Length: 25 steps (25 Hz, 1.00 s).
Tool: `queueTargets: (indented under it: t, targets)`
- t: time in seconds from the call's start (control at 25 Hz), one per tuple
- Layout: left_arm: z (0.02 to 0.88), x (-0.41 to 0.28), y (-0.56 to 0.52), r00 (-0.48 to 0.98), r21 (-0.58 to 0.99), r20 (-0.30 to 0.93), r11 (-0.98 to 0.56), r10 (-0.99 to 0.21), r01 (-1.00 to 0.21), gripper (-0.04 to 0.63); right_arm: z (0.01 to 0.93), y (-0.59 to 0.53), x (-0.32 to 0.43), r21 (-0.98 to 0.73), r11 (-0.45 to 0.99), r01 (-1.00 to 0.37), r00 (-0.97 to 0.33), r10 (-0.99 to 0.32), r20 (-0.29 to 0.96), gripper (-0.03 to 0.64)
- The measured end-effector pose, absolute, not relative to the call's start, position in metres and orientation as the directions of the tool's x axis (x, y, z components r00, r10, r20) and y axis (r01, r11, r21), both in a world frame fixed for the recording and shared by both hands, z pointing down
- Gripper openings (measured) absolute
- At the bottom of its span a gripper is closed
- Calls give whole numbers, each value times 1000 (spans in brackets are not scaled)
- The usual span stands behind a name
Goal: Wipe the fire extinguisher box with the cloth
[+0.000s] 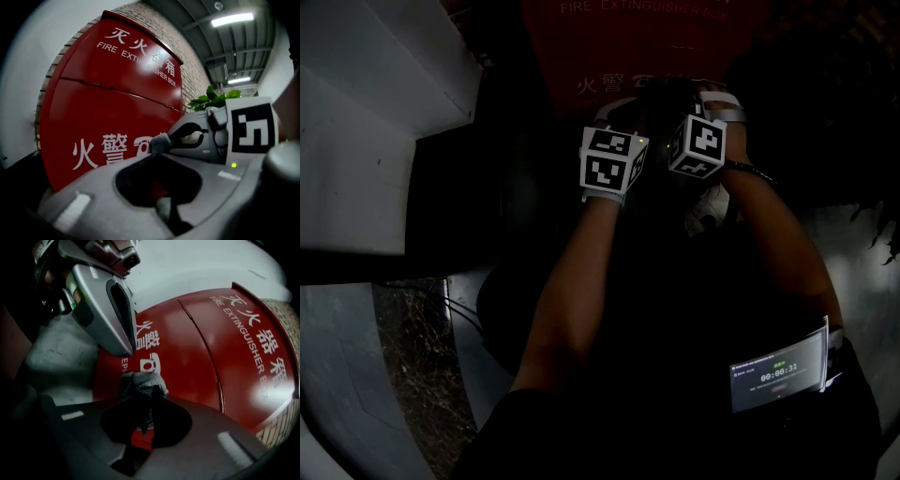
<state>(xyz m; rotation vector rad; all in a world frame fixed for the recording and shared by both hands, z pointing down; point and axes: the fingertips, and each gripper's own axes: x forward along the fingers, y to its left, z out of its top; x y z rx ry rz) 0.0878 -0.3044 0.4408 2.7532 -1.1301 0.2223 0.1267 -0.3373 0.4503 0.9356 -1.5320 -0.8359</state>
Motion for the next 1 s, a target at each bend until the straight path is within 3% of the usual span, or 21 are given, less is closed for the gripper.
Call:
queueTargets:
  t: [0.32, 0.8, 1.0]
  targets:
    - [448, 112, -291, 740, 57, 216, -749, -637, -661, 3, 449, -333, 177, 890, 431, -147, -18, -901, 433, 34]
    - [458, 87, -293, 704, 94, 241, -706, -668, -702, 3, 454, -326, 231, 875, 443, -196, 94, -880, 467, 33]
    - [470, 52, -298, 639, 79, 278, -646, -717, -759, 3, 451, -317, 182, 876, 447, -178, 1, -891, 455, 34]
